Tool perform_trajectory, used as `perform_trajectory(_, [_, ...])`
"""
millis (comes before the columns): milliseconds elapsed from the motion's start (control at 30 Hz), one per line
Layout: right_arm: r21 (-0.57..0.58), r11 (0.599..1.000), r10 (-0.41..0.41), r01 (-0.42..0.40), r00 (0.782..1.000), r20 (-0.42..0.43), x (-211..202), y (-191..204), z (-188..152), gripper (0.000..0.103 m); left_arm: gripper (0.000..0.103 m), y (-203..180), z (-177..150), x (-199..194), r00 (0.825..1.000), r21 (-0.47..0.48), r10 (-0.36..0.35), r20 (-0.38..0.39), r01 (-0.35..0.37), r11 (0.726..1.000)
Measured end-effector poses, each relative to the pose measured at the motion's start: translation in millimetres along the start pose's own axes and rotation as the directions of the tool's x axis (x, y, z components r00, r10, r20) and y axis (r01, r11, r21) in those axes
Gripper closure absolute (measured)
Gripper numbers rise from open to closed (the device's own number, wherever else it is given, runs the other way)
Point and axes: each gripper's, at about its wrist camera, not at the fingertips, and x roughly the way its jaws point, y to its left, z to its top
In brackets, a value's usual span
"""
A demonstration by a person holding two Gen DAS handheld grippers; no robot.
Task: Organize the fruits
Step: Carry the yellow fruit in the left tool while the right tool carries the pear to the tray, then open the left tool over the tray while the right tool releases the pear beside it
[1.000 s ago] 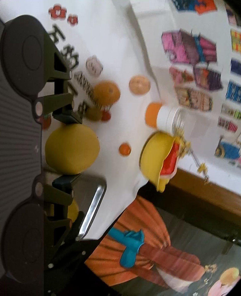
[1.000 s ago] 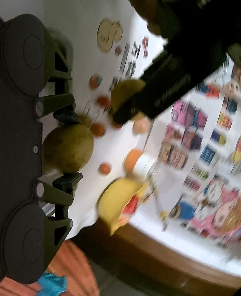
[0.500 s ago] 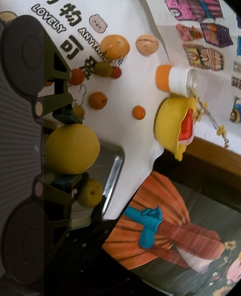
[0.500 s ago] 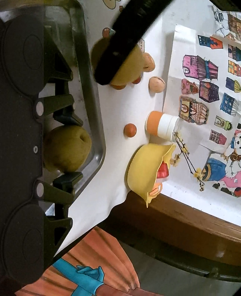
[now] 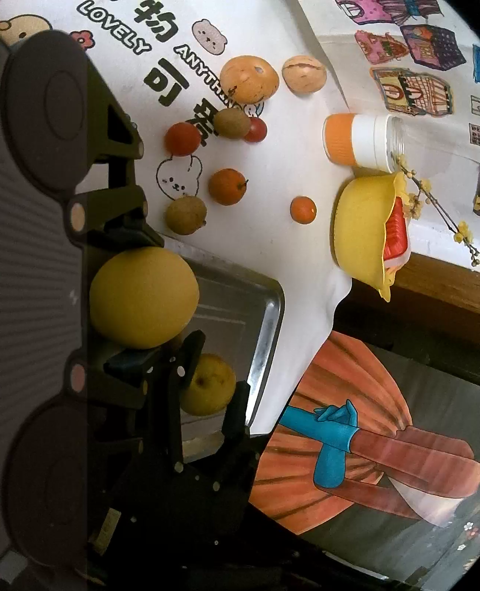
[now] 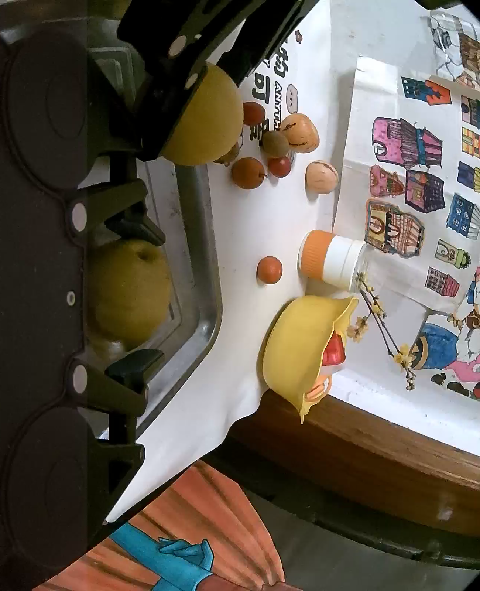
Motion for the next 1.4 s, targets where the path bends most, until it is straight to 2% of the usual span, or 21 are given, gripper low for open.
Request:
perform_trajectory(300, [-0.008, 1.000, -0.017, 0.017, 1.000, 0.010, -11.8, 0.4, -0.4, 0.017, 0.042, -2.8, -1.3, -8.2, 1.000, 0.013, 0.004, 0.026, -0.004, 1.000])
perform_trajectory(533, [0.003, 0.999, -0.039, 0.038, 0.999, 0.018, -27.6, -2.7, 0.3, 0.007, 0.034, -4.8, -0.7, -18.3, 0.999, 0.011, 0.004, 0.044, -0.004, 1.000])
perform_trajectory(700, [0.030, 0.998, -0.049, 0.048, 0.998, 0.032, -45.2, -2.8, 0.1, 0.001, 0.022, -4.5, -3.9, -33.5, 0.997, 0.004, 0.015, 0.081, -0.015, 1.000])
perform_trajectory(833, [0.083, 0.995, -0.054, 0.050, 0.998, 0.045, -63.6, -0.3, -2.3, 0.001, 0.014, -2.8, -9.2, -49.1, 0.994, -0.001, 0.028, 0.105, -0.028, 1.000])
perform_trajectory(967, [0.169, 0.986, -0.030, 0.019, 0.997, 0.066, -84.9, 4.7, -6.6, 0.001, 0.005, 2.8, -17.0, -67.2, 0.989, -0.011, 0.059, 0.136, -0.058, 0.998])
perform_trajectory(1200, [0.246, 0.969, 0.002, -0.024, 0.996, 0.091, -117.2, 29.6, -14.1, 0.001, 0.001, 26.1, -36.7, -96.9, 0.980, -0.065, 0.118, 0.163, -0.109, 0.992])
perform_trajectory(1400, [0.274, 0.960, 0.041, -0.056, 0.997, 0.059, -135.8, 59.6, -19.3, 0.001, 0.001, 53.8, -55.3, -116.5, 0.975, -0.109, 0.161, 0.153, -0.146, 0.983])
